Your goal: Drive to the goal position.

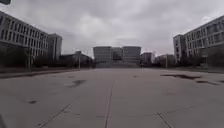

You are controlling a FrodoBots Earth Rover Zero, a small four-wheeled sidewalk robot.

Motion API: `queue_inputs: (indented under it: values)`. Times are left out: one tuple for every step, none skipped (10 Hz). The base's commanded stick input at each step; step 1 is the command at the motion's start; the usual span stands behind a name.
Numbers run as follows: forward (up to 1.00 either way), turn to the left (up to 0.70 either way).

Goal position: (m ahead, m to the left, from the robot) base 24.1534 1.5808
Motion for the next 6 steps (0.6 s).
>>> queue_inputs:
  values:
    - [0.7,0.0]
    - [0.7,0.0]
    - [0.7,0.0]
    - [0.7,0.0]
    - [0.7,0.0]
    - [0.7,0.0]
